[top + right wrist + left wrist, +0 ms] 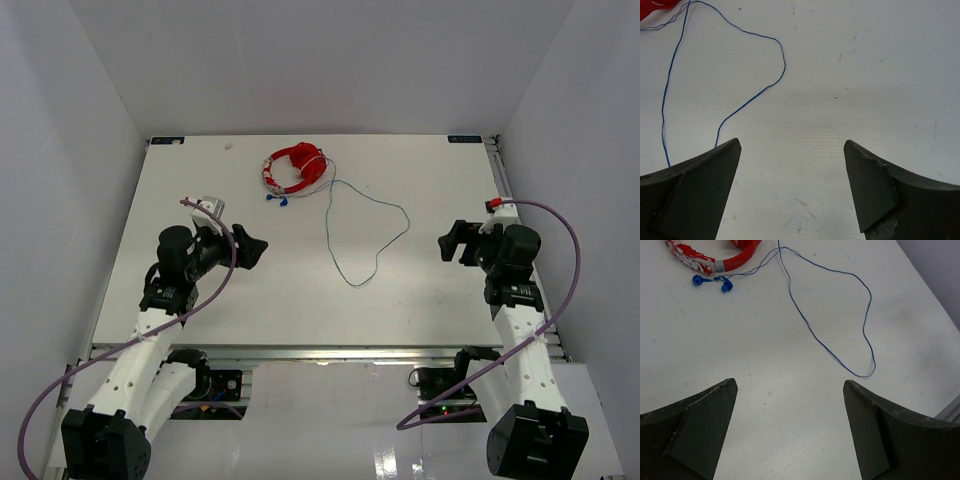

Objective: Wrap the headphones

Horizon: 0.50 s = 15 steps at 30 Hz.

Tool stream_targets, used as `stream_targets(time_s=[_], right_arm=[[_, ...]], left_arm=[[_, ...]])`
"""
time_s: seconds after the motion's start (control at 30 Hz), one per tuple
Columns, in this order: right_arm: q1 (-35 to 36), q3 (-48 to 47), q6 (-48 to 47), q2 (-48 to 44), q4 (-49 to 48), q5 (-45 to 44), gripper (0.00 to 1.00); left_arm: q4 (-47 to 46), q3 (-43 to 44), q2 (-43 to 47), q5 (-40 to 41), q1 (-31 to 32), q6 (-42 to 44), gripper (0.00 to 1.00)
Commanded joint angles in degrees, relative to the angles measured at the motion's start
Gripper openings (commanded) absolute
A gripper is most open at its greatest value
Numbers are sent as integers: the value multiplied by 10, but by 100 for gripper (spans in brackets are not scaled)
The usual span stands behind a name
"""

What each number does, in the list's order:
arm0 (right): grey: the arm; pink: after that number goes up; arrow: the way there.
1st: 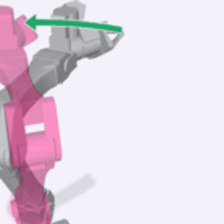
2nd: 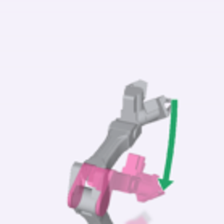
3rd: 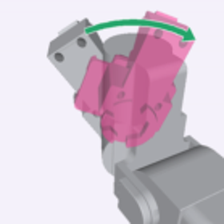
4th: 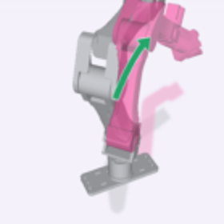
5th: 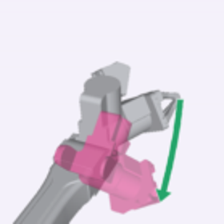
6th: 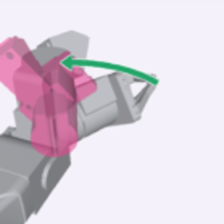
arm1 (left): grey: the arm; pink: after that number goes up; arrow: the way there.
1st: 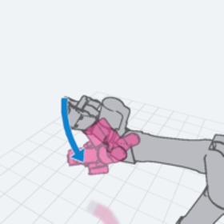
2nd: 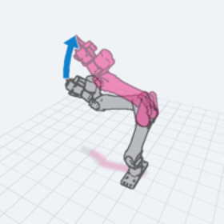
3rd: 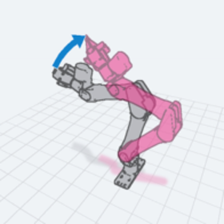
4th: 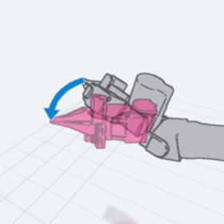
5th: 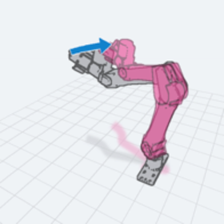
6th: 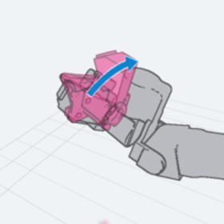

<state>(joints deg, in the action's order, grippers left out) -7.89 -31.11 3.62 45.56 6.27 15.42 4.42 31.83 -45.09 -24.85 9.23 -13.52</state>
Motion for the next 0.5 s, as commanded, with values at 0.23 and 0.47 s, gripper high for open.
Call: stream_targets(time_s=[0.23, 0.47], right_arm=[[-2, -20, -418, 31, 105, 436, 91], [-1, 0, -402, 28, 76, 359, 100]], left_arm=[[-11, 33, -73, 12, -1, -79, 98], [106, 247, -348, 68, -5, -241, 98]])
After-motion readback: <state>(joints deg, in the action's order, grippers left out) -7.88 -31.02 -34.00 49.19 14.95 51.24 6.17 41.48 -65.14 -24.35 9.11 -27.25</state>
